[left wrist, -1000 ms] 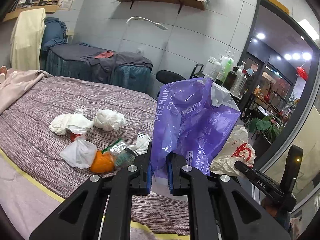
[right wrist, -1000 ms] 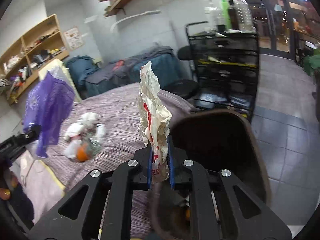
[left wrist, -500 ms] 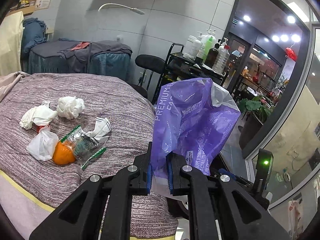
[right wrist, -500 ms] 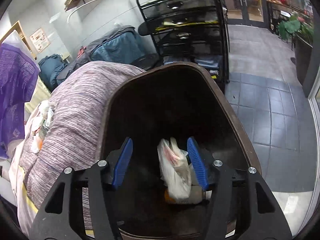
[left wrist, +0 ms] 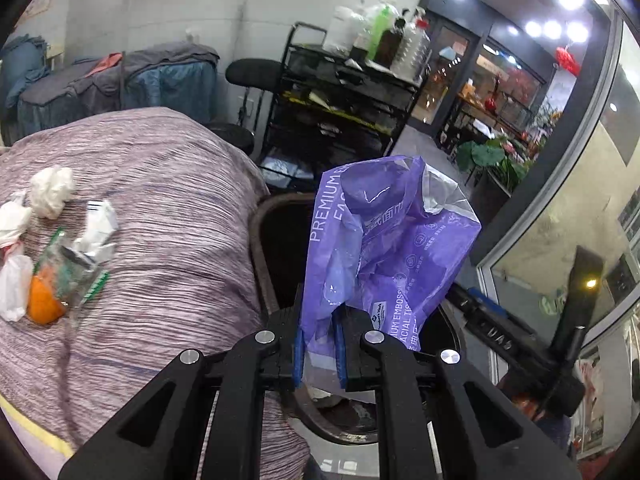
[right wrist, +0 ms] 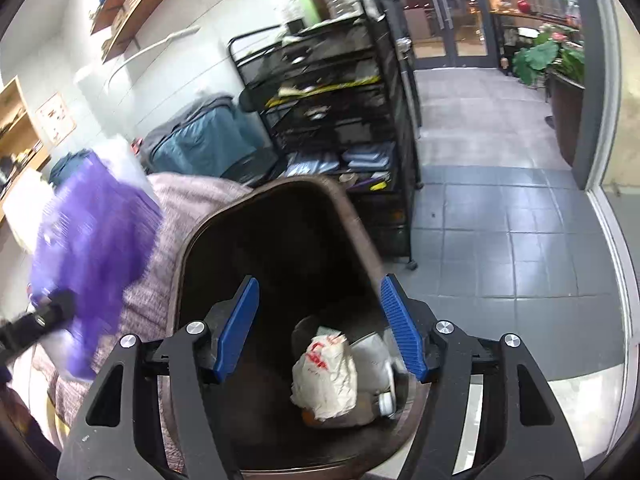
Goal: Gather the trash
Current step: 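Lower the purple bag into the bin and open the left tool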
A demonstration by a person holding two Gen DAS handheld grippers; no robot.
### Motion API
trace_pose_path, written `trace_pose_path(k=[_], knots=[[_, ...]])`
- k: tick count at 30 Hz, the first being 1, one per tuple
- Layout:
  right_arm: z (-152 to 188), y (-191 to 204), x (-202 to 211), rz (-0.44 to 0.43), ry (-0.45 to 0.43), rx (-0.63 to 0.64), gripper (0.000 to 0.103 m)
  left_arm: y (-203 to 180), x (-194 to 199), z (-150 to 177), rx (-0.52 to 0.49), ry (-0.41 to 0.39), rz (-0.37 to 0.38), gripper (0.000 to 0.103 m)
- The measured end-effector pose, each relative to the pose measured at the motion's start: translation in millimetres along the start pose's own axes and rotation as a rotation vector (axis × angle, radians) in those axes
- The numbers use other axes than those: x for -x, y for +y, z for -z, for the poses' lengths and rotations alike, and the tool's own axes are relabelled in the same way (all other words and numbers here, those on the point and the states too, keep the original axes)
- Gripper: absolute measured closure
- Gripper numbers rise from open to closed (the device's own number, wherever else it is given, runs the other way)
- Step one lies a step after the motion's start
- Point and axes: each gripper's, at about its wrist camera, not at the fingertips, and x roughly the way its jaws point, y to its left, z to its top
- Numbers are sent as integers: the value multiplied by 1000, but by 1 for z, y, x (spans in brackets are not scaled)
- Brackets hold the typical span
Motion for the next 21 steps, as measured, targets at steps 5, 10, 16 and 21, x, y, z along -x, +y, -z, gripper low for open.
trace_pose_path(k=[5,10,16,21], knots=[[-7,-21,8,56,-40,-55,31,-16,-28,-3,-33,72,-12,91],[-13,-41,10,89,-50,-91,30,-27,-55,-6,-61,139,-17,91],[-17,-53,9,111,-58,-109,30,-34,-75,0,-91,202,-13,88],[-18,-55,7,114,-60,-117,29,-35,-75,5,-116,190,-28,31]])
